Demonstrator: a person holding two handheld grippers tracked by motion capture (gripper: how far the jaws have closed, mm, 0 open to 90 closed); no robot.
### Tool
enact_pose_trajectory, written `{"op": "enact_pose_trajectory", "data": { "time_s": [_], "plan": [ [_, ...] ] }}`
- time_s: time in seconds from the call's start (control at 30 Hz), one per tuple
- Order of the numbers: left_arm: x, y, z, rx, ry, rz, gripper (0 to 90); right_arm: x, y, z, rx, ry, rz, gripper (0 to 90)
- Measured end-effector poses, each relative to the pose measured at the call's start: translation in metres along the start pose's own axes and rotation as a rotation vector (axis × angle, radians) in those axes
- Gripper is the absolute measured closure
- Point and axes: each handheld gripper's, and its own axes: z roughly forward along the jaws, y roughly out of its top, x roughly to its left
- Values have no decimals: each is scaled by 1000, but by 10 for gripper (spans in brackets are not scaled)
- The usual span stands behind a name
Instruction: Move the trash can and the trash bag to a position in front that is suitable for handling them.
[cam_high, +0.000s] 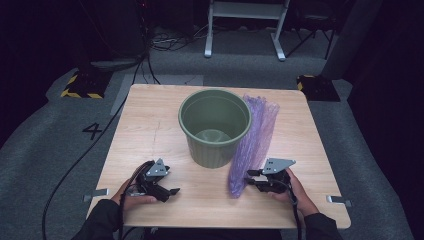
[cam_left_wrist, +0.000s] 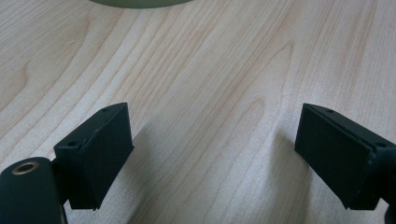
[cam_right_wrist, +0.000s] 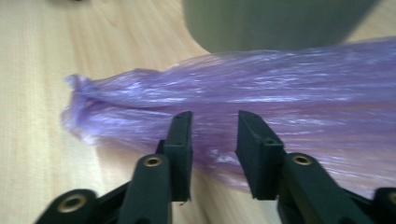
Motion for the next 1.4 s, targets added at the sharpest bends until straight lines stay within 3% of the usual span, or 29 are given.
{"op": "enact_pose_trajectory", "data": {
  "time_s": [0.03, 0.37, 0.4, 0.5, 0.53, 0.57, 0.6, 0.73, 0.8, 0.83, 0.9, 0.97, 1.13, 1.27, 1.37, 1.4],
  "plan": [
    [0, 0, 0, 0, 0, 0, 106, 3, 2, 4, 3, 19, -12, 734],
    [0, 0, 0, -1, 1, 0, 109, 20, 12, 30, 22, 57, -24, 810],
    [0, 0, 0, -1, 0, 0, 109, 21, 13, 32, 23, 61, -25, 800],
    [0, 0, 0, -1, 0, 1, 109, 28, 15, 38, 38, 55, -40, 592],
    [0, 0, 0, -1, 0, 1, 109, 28, 15, 38, 38, 55, -40, 592],
    [0, 0, 0, -1, 0, 1, 109, 27, 15, 35, 49, 37, -41, 451],
    [0, 0, 0, -1, 0, 1, 109, 27, 15, 35, 49, 37, -41, 451],
    [0, 0, 0, -1, -1, 2, 109, 14, 7, 10, 31, -8, 9, 303],
    [0, 0, 0, -1, -2, 2, 112, 10, 4, 4, 35, -13, 19, 278],
    [0, 0, 0, 0, -4, 4, 115, -1, -7, -10, 23, -53, 72, 244],
    [0, 0, 0, -1, -5, 4, 118, -6, -10, -14, 16, -58, 97, 225],
    [0, 0, 0, -1, -5, 4, 118, -19, -20, -31, -3, -118, 155, 219],
    [0, 0, 0, -1, -5, 4, 118, -30, -14, -44, -24, -205, 152, 201],
    [0, 0, 0, -1, -5, 4, 118, -39, -3, -42, -47, -221, 150, 207],
    [0, 0, 0, -2, -3, 2, 118, -48, 12, -32, 3, -293, 93, 273],
    [0, 0, 0, -2, -3, 2, 119, -48, 12, -32, 3, -293, 93, 273]
  ]
}}
